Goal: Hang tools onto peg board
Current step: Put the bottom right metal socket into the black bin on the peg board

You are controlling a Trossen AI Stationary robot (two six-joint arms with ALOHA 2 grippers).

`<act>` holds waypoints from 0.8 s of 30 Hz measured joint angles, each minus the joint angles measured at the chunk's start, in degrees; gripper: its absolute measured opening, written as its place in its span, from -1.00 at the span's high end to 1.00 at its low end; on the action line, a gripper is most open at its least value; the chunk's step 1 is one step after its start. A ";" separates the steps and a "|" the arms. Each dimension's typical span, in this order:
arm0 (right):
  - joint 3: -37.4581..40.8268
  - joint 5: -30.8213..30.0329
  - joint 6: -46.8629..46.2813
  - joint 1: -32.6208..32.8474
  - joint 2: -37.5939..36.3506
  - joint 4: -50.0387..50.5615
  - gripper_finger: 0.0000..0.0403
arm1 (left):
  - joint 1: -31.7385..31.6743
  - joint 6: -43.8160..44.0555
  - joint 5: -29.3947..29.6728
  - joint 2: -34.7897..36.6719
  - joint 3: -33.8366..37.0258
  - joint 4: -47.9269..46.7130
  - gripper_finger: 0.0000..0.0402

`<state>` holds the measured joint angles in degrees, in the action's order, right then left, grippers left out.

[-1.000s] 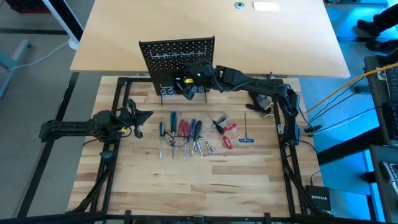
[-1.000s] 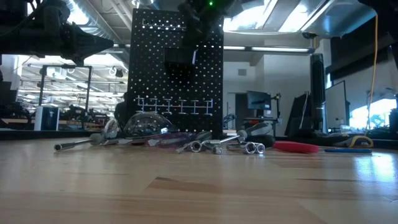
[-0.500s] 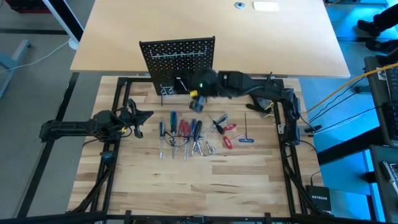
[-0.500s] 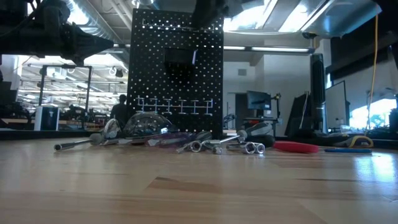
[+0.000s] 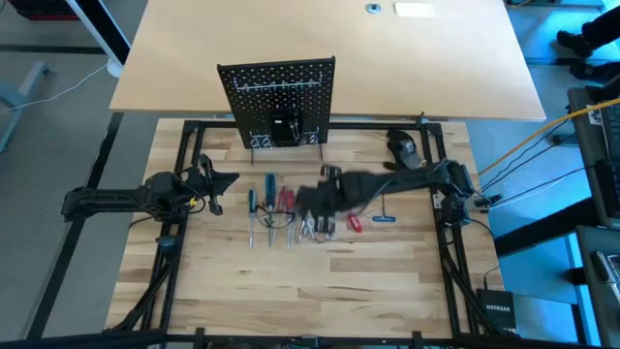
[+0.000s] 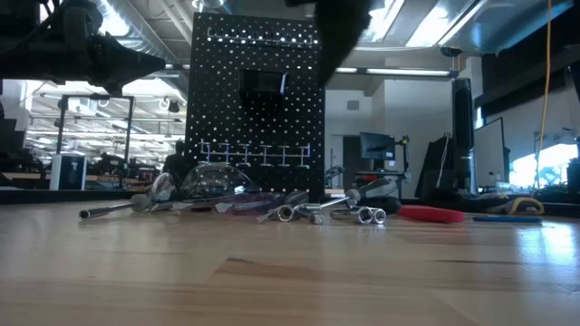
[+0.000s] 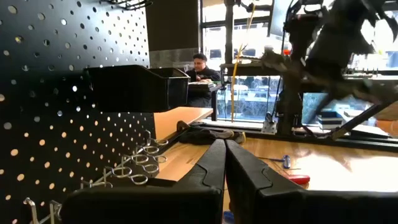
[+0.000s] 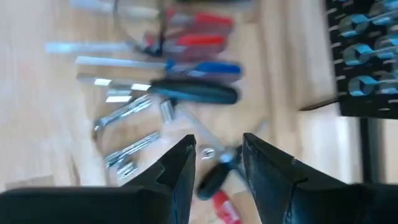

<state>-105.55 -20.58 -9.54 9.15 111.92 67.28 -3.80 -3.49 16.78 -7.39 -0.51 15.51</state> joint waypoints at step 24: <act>30.73 2.63 -10.40 4.28 -7.85 -27.23 0.33 | 0.00 -2.53 0.12 -0.01 0.00 0.13 0.99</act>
<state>-74.81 -17.96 -19.94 13.43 104.07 40.04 -3.80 -6.01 16.89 -7.40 -0.51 15.64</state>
